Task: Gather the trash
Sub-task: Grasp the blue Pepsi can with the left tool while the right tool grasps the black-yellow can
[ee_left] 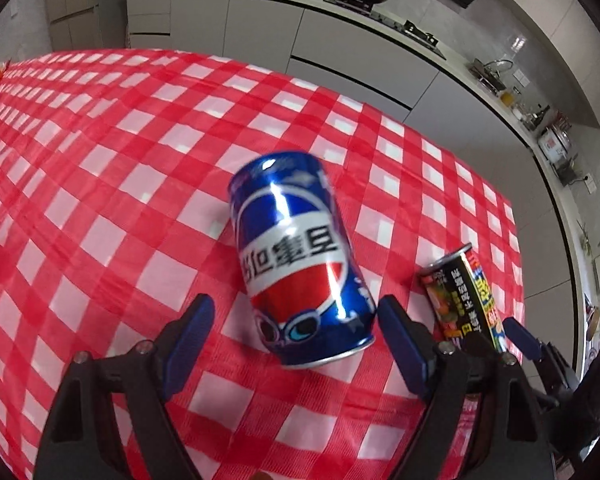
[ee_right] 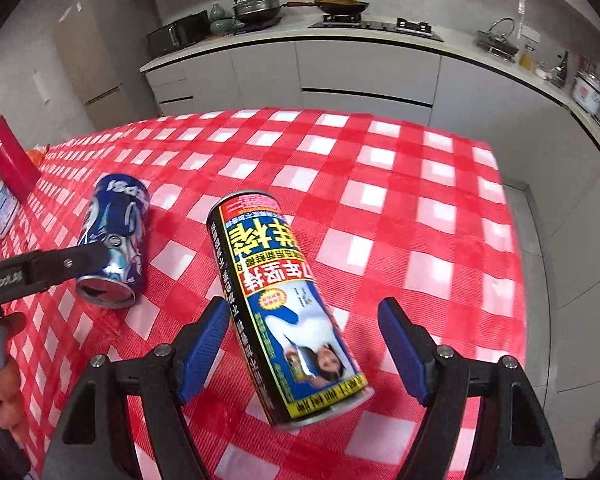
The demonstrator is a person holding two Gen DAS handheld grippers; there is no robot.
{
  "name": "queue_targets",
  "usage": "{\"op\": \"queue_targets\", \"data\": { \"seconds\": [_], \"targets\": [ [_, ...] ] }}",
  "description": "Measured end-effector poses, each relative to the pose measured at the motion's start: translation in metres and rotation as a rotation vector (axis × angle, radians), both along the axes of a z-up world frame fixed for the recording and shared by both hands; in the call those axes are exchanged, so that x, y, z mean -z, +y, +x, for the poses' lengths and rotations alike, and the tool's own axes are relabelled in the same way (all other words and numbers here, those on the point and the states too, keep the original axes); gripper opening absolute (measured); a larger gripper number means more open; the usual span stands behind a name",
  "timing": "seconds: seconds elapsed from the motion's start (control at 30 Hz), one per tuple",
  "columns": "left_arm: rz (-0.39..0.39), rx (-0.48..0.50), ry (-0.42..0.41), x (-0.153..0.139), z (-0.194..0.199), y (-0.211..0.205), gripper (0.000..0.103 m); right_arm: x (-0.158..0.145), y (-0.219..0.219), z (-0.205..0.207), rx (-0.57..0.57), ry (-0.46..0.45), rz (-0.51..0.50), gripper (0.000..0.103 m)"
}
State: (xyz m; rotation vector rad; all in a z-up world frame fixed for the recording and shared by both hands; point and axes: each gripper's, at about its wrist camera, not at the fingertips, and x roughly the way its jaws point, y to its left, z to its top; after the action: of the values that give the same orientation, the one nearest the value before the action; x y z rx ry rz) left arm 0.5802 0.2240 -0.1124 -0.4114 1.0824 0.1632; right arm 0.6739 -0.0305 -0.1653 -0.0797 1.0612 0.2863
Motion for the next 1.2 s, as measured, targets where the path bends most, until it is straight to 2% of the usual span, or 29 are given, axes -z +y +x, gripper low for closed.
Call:
{"op": "queue_targets", "data": {
  "seconds": [0.17, 0.33, 0.4, 0.43, 0.47, 0.7, 0.87, 0.93, 1.0, 1.13, 1.2],
  "targets": [
    [-0.022, -0.015, 0.075, 0.021, 0.009, 0.001, 0.085, 0.011, 0.008, 0.005, -0.034, 0.03, 0.004, 0.08],
    [-0.04, -0.007, 0.028, 0.019, 0.005, 0.006, 0.083, 0.019, 0.013, 0.007, -0.059, 0.06, 0.036, 0.08],
    [-0.028, 0.011, 0.013, 0.017, 0.002, 0.007, 0.073, 0.02, 0.014, 0.005, -0.063, 0.06, 0.046, 0.076],
    [-0.026, 0.026, 0.006, 0.017, -0.001, 0.007, 0.063, 0.019, 0.015, 0.004, -0.067, 0.059, 0.049, 0.069],
    [-0.023, 0.033, 0.005, 0.016, -0.004, 0.008, 0.064, 0.019, 0.016, 0.003, -0.07, 0.055, 0.047, 0.064],
    [0.01, 0.067, -0.013, 0.011, -0.023, 0.011, 0.061, 0.016, 0.017, -0.012, -0.077, 0.067, 0.063, 0.058],
    [0.029, 0.096, 0.015, 0.005, -0.052, 0.012, 0.06, 0.013, 0.008, -0.034, -0.073, 0.084, 0.063, 0.056],
    [0.046, 0.101, 0.044, 0.006, -0.054, 0.01, 0.064, 0.013, 0.006, -0.04, -0.074, 0.087, 0.056, 0.056],
    [0.049, 0.08, 0.072, 0.006, -0.052, 0.011, 0.074, 0.013, 0.008, -0.041, -0.071, 0.082, 0.046, 0.058],
    [0.053, 0.035, 0.033, -0.002, -0.043, 0.015, 0.087, 0.01, 0.011, -0.036, -0.056, 0.066, 0.035, 0.072],
    [0.066, 0.024, 0.024, 0.0, -0.035, 0.017, 0.088, 0.01, 0.015, -0.032, -0.055, 0.057, 0.021, 0.073]
  ]
}}
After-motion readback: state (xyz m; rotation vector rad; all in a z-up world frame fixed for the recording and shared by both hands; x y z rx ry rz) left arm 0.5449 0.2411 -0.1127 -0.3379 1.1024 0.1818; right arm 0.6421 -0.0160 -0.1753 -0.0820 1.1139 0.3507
